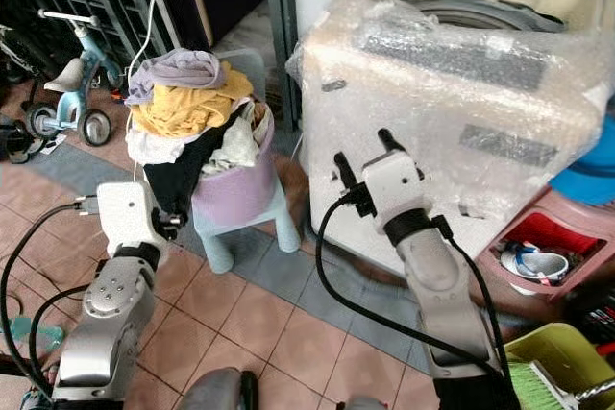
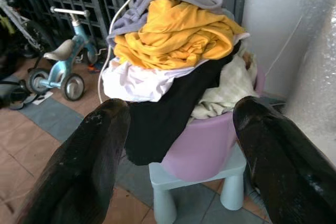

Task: Clothes washing

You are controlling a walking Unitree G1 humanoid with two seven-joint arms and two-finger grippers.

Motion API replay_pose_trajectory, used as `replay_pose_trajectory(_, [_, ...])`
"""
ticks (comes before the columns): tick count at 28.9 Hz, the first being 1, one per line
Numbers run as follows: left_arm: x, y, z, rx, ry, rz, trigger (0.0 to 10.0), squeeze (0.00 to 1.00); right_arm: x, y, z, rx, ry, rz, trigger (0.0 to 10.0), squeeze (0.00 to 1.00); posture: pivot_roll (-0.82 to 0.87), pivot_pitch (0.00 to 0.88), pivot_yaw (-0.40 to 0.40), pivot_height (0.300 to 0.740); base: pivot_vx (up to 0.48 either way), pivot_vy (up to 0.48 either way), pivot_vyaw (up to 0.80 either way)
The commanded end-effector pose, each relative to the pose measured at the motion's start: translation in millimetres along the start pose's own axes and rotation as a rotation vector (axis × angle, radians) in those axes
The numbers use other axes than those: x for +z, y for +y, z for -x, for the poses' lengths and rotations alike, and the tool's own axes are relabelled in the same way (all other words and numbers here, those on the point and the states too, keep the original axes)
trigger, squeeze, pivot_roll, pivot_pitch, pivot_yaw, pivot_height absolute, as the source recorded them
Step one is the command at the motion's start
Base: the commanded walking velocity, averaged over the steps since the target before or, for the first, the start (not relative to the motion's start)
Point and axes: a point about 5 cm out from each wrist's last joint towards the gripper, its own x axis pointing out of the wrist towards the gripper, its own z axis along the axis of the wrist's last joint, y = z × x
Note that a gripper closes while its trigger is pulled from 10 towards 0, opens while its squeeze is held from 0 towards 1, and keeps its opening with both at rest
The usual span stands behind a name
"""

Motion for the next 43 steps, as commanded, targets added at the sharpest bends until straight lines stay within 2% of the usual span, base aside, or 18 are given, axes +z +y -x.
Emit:
replay_pose_trajectory(1, [1.8,0.3,-1.4,0.011,-0.009,-0.001,10.0,0.0,-1.8,-2.1,0.3,0.001,0.007,-0.004,10.0,0.0,0.01,0.095,0.041,0.74,0.394,0.274,0.0])
replay_pose_trajectory(15, [5.9,-2.1,-5.7,0.015,-0.03,-0.01,10.0,0.0,2.1,-0.2,-2.7,0.015,-0.014,0.0,10.0,0.0,0.01,0.096,0.042,0.74,0.377,0.296,0.0])
replay_pose_trajectory(17, [1.8,-0.3,-5.7,0.05,0.007,0.009,10.0,0.0,1.7,-0.6,-2.0,0.017,-0.012,0.011,10.0,0.0,0.01,0.098,0.041,0.74,0.392,0.278,0.0])
replay_pose_trajectory(19, [0.9,-0.1,-6.6,0.068,0.021,0.016,10.0,0.0,2.5,2.4,-1.0,0.049,-0.02,0.044,10.0,0.0,0.01,0.099,0.041,0.74,0.0,0.424,0.8])
replay_pose_trajectory(27, [3.7,-1.4,-7.0,0.052,-0.004,-0.016,10.0,0.0,3.1,5.0,-1.8,0.062,-0.025,0.036,10.0,0.0,0.01,0.102,0.035,0.74,0.0,0.451,0.8])
replay_pose_trajectory(32, [4.7,-1.1,-7.2,0.047,-0.015,-0.027,10.0,0.0,3.3,4.6,-2.8,0.065,-0.027,0.036,10.0,0.0,0.01,0.104,0.033,0.74,0.312,0.361,0.77])
replay_pose_trajectory(37, [3.6,-3.7,-5.9,0.047,-0.008,-0.005,10.0,0.0,3.2,5.2,-4.4,0.075,-0.026,0.033,10.0,0.0,0.01,0.106,0.03,0.74,0.293,0.215,0.0])
replay_pose_trajectory(43, [5.5,-6.8,-4.9,0.022,-0.022,-0.026,10.0,0.0,3.3,7.0,-10.6,0.079,-0.023,0.025,10.0,0.0,0.02,0.108,0.022,0.74,0.0,0.0,0.0])
